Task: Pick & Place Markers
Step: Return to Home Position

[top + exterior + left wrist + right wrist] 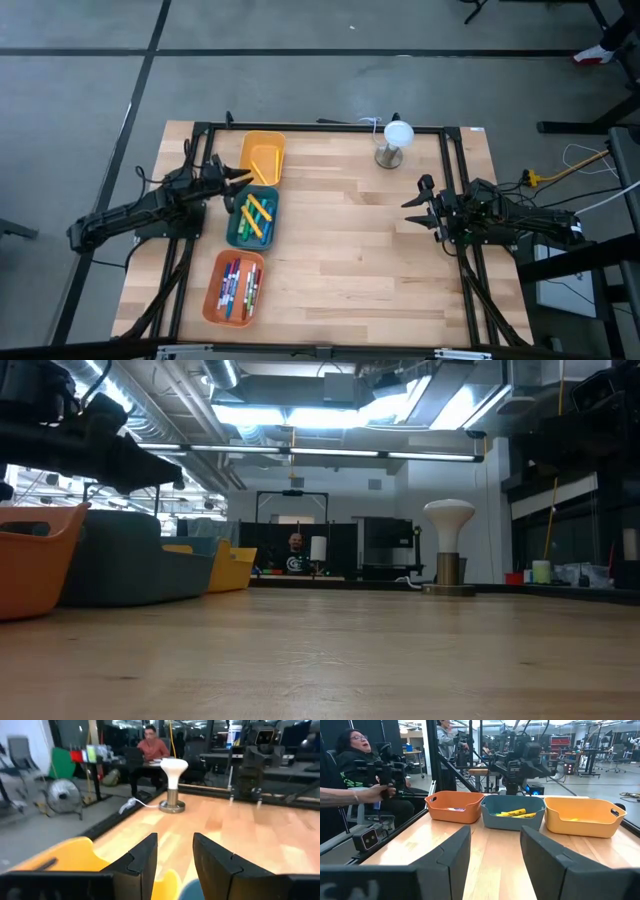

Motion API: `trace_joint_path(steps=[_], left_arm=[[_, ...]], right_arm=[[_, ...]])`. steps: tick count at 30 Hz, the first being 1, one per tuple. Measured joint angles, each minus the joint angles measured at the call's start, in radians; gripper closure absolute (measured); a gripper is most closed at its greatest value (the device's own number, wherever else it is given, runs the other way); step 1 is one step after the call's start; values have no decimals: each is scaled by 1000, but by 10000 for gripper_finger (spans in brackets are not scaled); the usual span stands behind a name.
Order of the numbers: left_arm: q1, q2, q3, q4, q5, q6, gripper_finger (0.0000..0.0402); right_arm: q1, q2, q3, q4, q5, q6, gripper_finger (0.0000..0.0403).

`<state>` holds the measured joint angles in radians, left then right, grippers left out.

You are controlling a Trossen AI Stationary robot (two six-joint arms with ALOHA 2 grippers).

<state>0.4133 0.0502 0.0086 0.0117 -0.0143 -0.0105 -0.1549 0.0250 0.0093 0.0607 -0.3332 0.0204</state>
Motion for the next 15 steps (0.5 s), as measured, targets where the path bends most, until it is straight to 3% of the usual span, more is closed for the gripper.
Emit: trace_joint_path(steps=[6,15], left_arm=[[0,14,0,0,10,-150,285],[0,14,0,0,8,-163,281]], right_arm=[[0,0,0,0,0,0,233],[0,0,0,0,0,0,233]])
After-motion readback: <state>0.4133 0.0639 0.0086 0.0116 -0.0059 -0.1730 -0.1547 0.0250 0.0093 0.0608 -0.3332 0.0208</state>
